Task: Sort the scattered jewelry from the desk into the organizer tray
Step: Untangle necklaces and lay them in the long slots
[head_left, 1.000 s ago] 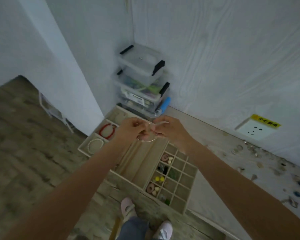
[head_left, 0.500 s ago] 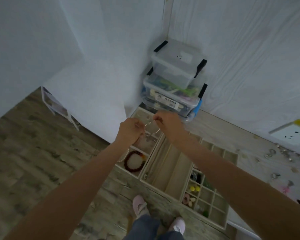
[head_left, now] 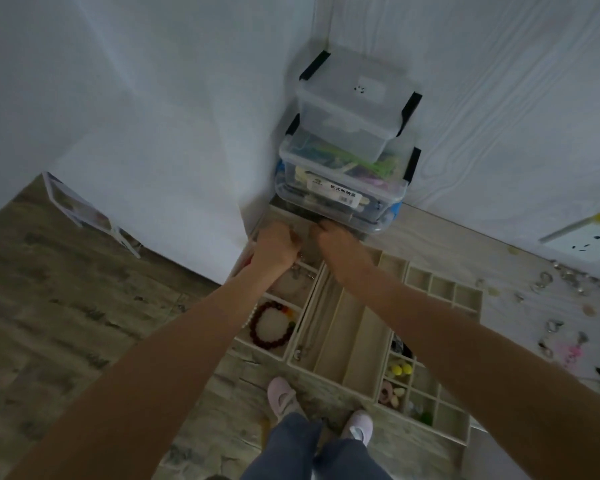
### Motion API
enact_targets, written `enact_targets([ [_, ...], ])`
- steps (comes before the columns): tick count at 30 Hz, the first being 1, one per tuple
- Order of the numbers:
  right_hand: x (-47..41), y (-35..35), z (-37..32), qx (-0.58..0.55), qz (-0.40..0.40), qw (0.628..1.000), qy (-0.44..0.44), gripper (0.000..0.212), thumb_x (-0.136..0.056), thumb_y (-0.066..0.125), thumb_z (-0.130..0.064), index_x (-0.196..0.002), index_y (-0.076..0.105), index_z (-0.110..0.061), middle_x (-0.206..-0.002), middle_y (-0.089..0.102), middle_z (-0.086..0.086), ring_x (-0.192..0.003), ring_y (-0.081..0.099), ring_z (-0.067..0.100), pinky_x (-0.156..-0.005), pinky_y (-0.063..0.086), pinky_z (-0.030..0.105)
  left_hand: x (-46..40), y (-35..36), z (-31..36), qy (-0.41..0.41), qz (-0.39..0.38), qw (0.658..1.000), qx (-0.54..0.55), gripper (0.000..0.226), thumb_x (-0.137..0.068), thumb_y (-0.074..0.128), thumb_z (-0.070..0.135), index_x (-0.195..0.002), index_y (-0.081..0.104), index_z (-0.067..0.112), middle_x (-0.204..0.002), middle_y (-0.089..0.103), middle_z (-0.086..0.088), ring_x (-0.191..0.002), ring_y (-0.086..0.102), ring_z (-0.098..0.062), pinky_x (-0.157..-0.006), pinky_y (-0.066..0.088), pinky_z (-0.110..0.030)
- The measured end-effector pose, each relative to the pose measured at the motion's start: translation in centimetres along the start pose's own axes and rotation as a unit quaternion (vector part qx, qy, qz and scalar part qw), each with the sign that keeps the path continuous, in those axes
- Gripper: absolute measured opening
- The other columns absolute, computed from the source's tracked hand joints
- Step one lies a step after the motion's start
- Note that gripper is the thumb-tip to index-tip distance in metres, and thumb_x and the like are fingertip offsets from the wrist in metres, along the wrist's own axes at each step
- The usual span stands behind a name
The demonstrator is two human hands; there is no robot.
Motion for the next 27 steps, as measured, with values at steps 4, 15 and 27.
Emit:
enact_targets([
  [4, 0.2, 0.7, 1.3, -0.021, 0.029, 0.999, 0.015, 0.03, -0.085, 0.049, 0.004, -0.114, 0.057, -0.002, -0.116, 0.055, 0.016, -0.104, 0.058, 0.032, -0.082, 0.05, 0.038, 0.0, -0.1, 0.5, 0.049, -0.01, 0.997, -0.053, 0.025, -0.09, 0.049, 0.009, -0.067, 0.059, 0.003, -0.078, 0.062, -0.012, -0.077, 0.059, -0.023, -0.067, 0.045, -0.028],
  [15, 1.3, 1.9, 0.8, 0.034, 0.026, 0.999, -0.032, 0.028, -0.093, 0.047, -0.022, -0.105, 0.067, -0.007, -0.118, 0.059, 0.005, -0.116, 0.045, 0.027, -0.095, 0.033, 0.037, 2.0, 1.1, 0.4, 0.193, -0.085, 0.941, -0.264, 0.039, -0.093, 0.047, 0.01, -0.129, 0.057, 0.021, -0.141, 0.041, -0.004, -0.13, 0.033, -0.021, -0.1, 0.029, -0.024],
  [27, 1.1, 2.5, 0.7, 0.016, -0.004, 1.0, -0.022, 0.033, -0.094, 0.045, -0.027, -0.115, 0.062, -0.009, -0.131, 0.049, 0.004, -0.121, 0.039, 0.023, -0.097, 0.04, 0.034, 3.1, 0.1, 0.5, 0.236, -0.017, 0.937, -0.256, 0.04, -0.081, 0.067, 0.024, -0.118, 0.057, 0.011, -0.124, 0.047, -0.01, -0.119, 0.041, -0.027, -0.091, 0.034, -0.031],
])
Point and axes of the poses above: each hand's wrist, its own x-axis away from the middle knuckle, its own y-axis out of the palm, z = x × y, the point moved 10 cm from there along -x, towards the middle knuckle
